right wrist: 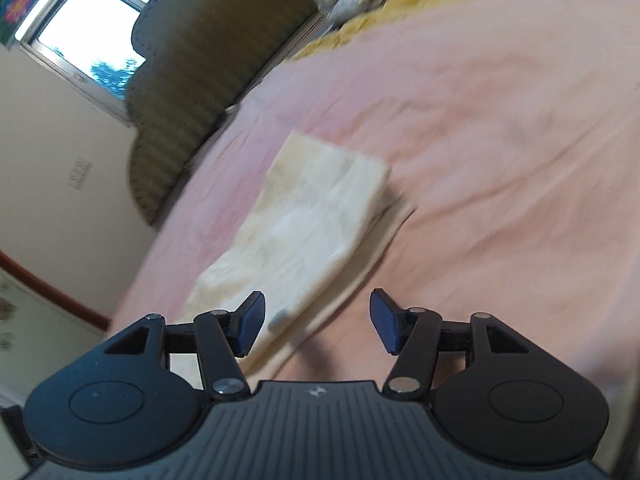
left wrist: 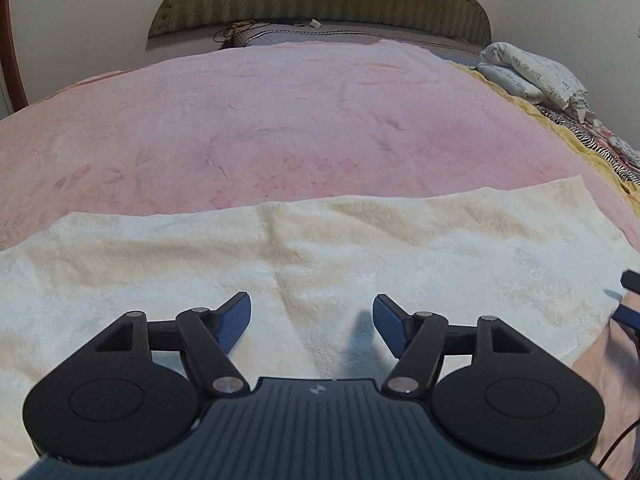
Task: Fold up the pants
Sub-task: 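Grasp a pant corner with the right gripper while the left gripper grasps fabric nearby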
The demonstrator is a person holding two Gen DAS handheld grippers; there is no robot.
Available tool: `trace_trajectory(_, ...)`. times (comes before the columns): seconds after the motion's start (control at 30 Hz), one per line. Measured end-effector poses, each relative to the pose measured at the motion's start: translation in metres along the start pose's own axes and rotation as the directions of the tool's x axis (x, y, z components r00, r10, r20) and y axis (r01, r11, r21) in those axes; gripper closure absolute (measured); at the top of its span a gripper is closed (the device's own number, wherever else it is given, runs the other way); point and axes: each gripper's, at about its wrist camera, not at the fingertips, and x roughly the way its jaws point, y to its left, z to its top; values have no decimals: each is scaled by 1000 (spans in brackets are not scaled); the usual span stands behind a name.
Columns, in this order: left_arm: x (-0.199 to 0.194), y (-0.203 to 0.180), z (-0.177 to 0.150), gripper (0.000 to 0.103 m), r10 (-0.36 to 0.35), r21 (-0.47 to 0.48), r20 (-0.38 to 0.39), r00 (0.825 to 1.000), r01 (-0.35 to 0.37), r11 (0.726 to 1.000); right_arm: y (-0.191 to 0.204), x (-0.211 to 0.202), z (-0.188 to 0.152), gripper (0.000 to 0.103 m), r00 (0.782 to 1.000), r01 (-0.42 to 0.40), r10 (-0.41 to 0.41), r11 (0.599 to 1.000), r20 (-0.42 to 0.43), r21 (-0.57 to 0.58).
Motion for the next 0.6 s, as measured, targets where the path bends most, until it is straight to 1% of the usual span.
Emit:
trace_trajectory(0.1, 1, 1, -2, 33, -10, -12, -21, 1000, 10, 1000, 1, 15, 4, 47, 999, -28, 28, 1000, 40, 1)
trace_trajectory(0.17, 0, 0, -2, 33, -15, -12, -27, 1000, 15, 1000, -3, 21, 9, 48, 994, -37, 35, 999, 101, 24)
trace_trajectory(0.27, -4, -1, 0, 33, -21, -8, -10, 1000, 21, 1000, -9, 28, 21, 48, 983, -46, 34, 997, 178, 64)
trace_trajectory(0.3, -5, -1, 1, 33, -29, -10, -3, 1000, 29, 1000, -9, 31, 25, 48, 981, -49, 34, 996, 193, 77)
trace_trajectory(0.37, -7, 1, 4, 32, -57, -26, -2, 998, 57, 998, -10, 39, 32, 50, 980, -57, 40, 995, 196, 84)
trace_trajectory(0.43, -7, 5, 7, 32, -96, -55, -8, 995, 95, 994, -13, 46, 38, 63, 980, -64, 41, 991, 193, 117)
trace_trajectory(0.47, -6, 8, 8, 32, -120, -79, -16, 993, 119, 990, -15, 48, 39, 82, 980, -62, 36, 989, 193, 131)
trace_trajectory(0.5, -6, 11, 9, 32, -149, -104, -24, 988, 146, 984, -17, 50, 40, 88, 981, -56, 27, 988, 191, 144)
trace_trajectory(0.53, -3, 15, 10, 32, -185, -137, -35, 982, 178, 974, -17, 50, 40, 89, 981, -55, 26, 988, 192, 144)
trace_trajectory(0.57, -1, 20, 11, 32, -221, -179, -47, 974, 210, 961, -12, 50, 40, 89, 980, -46, 21, 992, 197, 121)
trace_trajectory(0.6, 2, 24, 11, 32, -258, -226, -55, 965, 240, 944, -3, 47, 39, 89, 979, -19, 5, 998, 204, 65)
